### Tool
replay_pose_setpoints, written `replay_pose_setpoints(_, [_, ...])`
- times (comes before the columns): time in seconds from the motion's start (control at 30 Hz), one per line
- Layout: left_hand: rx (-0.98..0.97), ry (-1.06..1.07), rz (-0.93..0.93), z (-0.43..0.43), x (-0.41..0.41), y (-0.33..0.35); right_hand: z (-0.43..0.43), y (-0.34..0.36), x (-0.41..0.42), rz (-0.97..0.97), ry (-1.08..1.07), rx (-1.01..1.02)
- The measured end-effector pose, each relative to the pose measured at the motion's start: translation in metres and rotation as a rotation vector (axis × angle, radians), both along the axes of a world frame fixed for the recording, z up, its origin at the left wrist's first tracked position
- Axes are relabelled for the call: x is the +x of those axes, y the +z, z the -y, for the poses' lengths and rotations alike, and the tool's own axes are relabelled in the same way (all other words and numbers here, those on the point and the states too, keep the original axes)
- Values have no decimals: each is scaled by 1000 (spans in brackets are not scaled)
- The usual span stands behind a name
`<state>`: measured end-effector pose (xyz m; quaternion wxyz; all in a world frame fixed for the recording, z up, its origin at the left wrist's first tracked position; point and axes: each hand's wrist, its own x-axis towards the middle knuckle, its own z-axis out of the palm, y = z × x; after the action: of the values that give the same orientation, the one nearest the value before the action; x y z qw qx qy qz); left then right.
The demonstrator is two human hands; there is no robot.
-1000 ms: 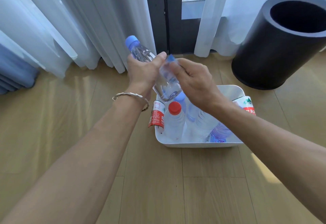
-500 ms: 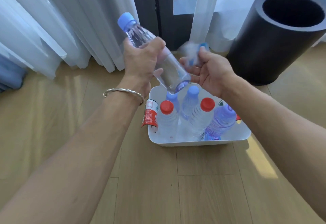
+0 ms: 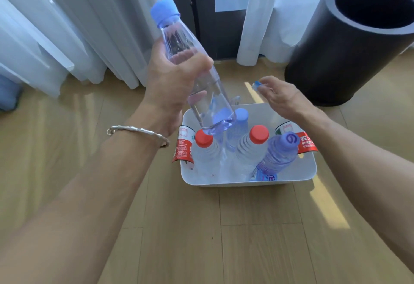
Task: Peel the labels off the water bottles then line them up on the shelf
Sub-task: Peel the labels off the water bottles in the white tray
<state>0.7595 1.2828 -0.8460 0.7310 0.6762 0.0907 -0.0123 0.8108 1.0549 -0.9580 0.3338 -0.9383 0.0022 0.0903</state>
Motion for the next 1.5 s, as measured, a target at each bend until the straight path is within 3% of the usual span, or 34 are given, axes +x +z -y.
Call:
replay_pose_setpoints(0.4, [29,-12,8,-17,-12,-6,6,-20,4,-31,152,-163])
replay_pose_setpoints(0.7, [7,-69,25,-12,-13,-7,8,-16,1,-245,200,-398])
replay_pose_setpoints(0.9, [8,-72,32,-14,-15,-7,4,-26,2,-285,186,-424])
replay_pose_setpoints(1.0, [14,-66,28,-15,-16,-7,3,-29,3,-268,167,-379])
replay_pose_setpoints(1.17, [-18,-62,21,-11,-13,-5,5,-12,-2,-207,157,-96])
replay_pose_setpoints(1.3, [-16,-70,39,-3,-13,-2,3,-12,-7,-96,134,-121])
replay_pose_setpoints(1.5, [17,-83,23,4,-18,-3,1,-14,-8,-101,129,-159])
